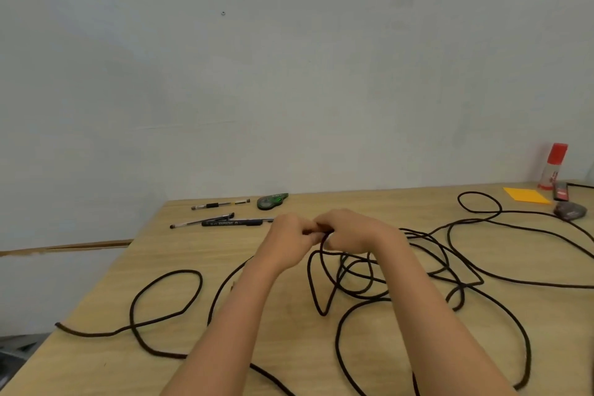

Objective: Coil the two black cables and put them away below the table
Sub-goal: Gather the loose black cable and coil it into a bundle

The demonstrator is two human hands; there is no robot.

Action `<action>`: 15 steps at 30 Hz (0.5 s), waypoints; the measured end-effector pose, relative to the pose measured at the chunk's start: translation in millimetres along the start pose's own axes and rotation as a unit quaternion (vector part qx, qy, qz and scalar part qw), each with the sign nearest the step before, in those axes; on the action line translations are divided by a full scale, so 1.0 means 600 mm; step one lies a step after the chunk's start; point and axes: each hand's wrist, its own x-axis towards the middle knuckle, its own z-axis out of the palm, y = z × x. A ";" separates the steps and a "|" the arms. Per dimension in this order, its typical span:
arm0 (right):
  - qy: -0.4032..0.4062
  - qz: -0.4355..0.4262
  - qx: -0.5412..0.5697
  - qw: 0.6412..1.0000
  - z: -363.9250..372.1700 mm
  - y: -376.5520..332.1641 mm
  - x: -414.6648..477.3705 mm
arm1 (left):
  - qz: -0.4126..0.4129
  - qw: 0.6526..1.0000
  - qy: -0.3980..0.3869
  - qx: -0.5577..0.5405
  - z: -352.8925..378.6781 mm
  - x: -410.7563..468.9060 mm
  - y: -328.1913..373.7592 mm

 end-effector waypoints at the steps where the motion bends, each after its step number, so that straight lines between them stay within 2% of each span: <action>1: 0.012 0.010 0.000 1.000 -0.005 0.009 0.002 | 0.004 1.000 -0.009 0.006 -0.003 -0.003 -0.002; 4: 0.167 0.079 0.028 0.982 -0.024 0.042 0.000 | -0.031 0.999 -0.017 0.021 -0.024 -0.011 -0.022; 5: 0.202 0.115 0.007 0.973 -0.032 0.055 -0.004 | -0.045 0.999 -0.025 0.003 -0.034 -0.014 -0.033; 6: 0.194 0.158 -0.024 0.968 -0.039 0.063 -0.009 | -0.054 0.998 -0.035 -0.020 -0.042 -0.019 -0.042; 9: 0.075 0.240 -0.108 0.962 -0.047 0.045 -0.037 | -0.061 0.997 -0.044 -0.033 -0.045 -0.027 -0.048; 11: 0.063 0.224 -0.127 0.964 -0.048 0.010 -0.048 | -0.054 0.998 -0.007 -0.019 -0.033 -0.023 -0.040; 13: 0.124 0.162 -0.139 0.969 -0.042 -0.030 -0.050 | -0.038 0.998 0.043 -0.028 -0.027 -0.016 -0.026; 15: 0.152 0.081 -0.160 0.972 -0.026 -0.064 -0.040 | -0.017 0.995 0.080 -0.064 -0.030 -0.012 -0.010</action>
